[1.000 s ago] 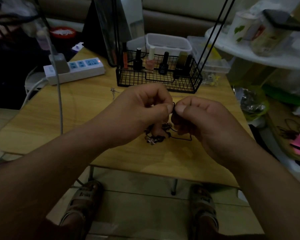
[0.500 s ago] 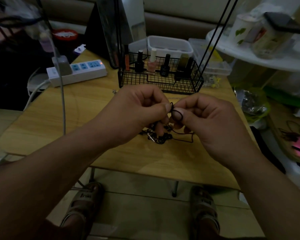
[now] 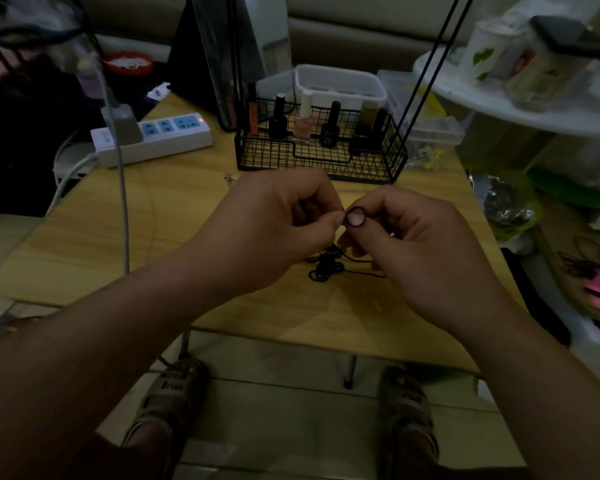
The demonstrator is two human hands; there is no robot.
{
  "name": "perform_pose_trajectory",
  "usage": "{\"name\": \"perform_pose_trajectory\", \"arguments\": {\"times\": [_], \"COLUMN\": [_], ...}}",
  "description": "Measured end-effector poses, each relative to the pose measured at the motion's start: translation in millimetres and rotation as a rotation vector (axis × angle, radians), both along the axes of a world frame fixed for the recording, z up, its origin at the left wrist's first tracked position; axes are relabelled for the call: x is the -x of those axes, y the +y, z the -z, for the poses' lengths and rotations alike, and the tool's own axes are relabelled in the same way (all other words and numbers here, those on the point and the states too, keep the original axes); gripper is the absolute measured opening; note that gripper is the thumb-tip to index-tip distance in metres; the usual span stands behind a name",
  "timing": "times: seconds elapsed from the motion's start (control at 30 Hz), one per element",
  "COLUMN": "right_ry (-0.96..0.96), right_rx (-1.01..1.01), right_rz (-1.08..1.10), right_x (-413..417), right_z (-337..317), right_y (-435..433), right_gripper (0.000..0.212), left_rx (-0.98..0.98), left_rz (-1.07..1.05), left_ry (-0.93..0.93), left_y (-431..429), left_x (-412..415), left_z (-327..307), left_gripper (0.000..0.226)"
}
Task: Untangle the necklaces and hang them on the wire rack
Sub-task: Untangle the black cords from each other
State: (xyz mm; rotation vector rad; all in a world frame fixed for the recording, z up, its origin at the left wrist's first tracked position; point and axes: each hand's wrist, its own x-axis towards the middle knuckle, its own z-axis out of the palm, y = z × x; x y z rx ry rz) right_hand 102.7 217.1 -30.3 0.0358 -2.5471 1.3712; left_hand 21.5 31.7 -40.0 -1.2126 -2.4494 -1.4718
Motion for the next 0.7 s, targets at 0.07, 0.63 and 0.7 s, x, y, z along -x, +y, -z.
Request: {"name": "perform_pose_trajectory", "arguments": {"times": [0.07, 0.63, 0.7], "right_ry": [0.002, -0.032, -0.053], "right_rx": [0.006, 0.041, 0.112], "right_rz": [-0.005, -0.045, -0.012], "right_x": [-0.1, 0.5, 1.3], "right_z": [-1.0, -8.2, -8.4], "right_y": [-0.2, -4.0, -5.5], "right_gripper": [0.011, 0.008, 0.008], "left_rx": [0.028, 0.050, -0.003], "left_rz": [0.015, 0.068, 0.057], "left_ry": [0.046, -0.003, -0.151], "left_y": [-0.8, 1.4, 3.5], "left_x": [-0.1, -3.9, -5.8], "left_z": [-0.5, 0.2, -1.6], "left_gripper": [0.004, 0.007, 0.009]}}
